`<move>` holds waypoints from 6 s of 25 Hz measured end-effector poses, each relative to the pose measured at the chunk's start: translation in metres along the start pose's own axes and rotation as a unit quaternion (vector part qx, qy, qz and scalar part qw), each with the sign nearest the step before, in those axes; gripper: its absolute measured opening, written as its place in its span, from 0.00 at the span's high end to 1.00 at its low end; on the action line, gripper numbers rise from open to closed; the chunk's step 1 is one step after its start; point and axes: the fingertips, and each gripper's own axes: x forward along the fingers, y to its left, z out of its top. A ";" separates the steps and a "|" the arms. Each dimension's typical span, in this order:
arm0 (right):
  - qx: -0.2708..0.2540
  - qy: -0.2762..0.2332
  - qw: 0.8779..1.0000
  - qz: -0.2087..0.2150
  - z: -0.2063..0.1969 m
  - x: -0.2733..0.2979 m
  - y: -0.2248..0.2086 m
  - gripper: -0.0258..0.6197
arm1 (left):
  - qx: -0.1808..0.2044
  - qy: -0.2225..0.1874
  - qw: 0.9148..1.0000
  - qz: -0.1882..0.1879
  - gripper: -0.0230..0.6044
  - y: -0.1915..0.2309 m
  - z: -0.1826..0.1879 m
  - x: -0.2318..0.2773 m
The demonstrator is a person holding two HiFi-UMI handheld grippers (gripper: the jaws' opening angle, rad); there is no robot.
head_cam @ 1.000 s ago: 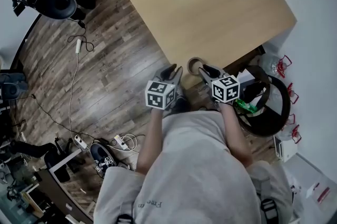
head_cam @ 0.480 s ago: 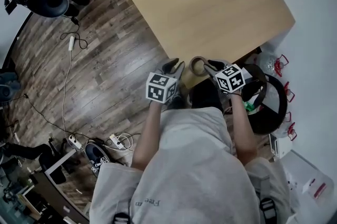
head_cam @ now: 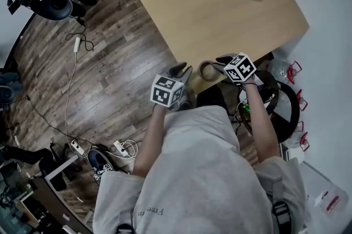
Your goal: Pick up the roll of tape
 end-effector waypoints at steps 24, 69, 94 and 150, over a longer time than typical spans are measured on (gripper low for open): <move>-0.047 0.183 0.981 0.040 -0.014 0.041 -0.005 0.78 | 0.031 -0.039 0.999 0.003 0.95 0.003 0.028 -0.028; -0.046 0.240 0.970 -0.004 -0.033 0.067 -0.022 0.86 | 0.001 -0.045 0.999 0.030 0.95 0.038 0.018 -0.047; -0.023 0.168 0.986 0.003 -0.004 0.061 -0.015 0.89 | 0.007 -0.016 0.999 0.036 0.95 0.043 0.007 -0.043; 0.054 -0.176 0.981 -0.059 0.087 -0.054 -0.007 0.89 | 0.051 -0.029 0.998 0.034 0.95 0.024 0.029 -0.028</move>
